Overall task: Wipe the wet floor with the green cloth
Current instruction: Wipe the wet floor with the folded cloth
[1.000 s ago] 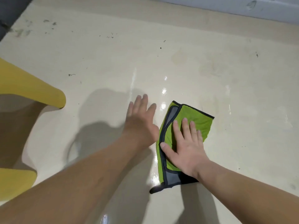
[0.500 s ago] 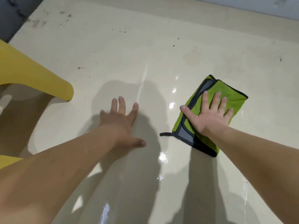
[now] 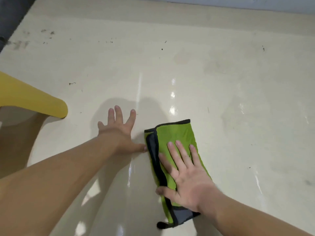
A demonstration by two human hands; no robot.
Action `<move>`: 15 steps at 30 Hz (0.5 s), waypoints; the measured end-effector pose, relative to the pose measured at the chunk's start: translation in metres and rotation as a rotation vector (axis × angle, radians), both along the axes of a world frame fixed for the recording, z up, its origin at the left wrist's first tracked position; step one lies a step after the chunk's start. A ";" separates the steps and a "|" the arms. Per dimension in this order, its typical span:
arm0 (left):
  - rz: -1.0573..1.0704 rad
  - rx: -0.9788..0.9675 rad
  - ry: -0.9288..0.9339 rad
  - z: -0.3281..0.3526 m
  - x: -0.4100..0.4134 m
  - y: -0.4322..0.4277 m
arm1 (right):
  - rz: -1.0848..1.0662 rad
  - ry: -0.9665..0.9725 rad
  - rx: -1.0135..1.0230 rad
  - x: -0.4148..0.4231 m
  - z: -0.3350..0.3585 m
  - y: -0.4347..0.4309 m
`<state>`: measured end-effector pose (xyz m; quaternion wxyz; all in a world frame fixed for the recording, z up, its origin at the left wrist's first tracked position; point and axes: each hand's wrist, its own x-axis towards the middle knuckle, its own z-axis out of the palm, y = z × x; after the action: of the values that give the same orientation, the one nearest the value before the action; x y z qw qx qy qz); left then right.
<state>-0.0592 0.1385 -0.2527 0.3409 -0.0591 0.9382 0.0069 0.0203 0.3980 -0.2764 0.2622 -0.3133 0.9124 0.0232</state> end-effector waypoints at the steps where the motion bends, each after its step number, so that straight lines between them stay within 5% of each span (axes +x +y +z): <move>1: 0.009 -0.006 0.000 0.001 -0.002 0.002 | 0.015 -0.033 -0.005 -0.001 0.004 0.014; 10: -0.079 -0.098 0.133 0.029 -0.012 0.048 | -0.192 -0.358 0.086 -0.063 0.043 0.081; 15: -0.151 0.072 0.298 0.041 0.032 0.093 | -0.089 -0.286 0.247 -0.053 0.033 0.071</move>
<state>-0.0274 0.2312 -0.2122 0.1995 0.0253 0.9793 0.0236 -0.0325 0.4688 -0.2430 0.4265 -0.2383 0.8690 0.0784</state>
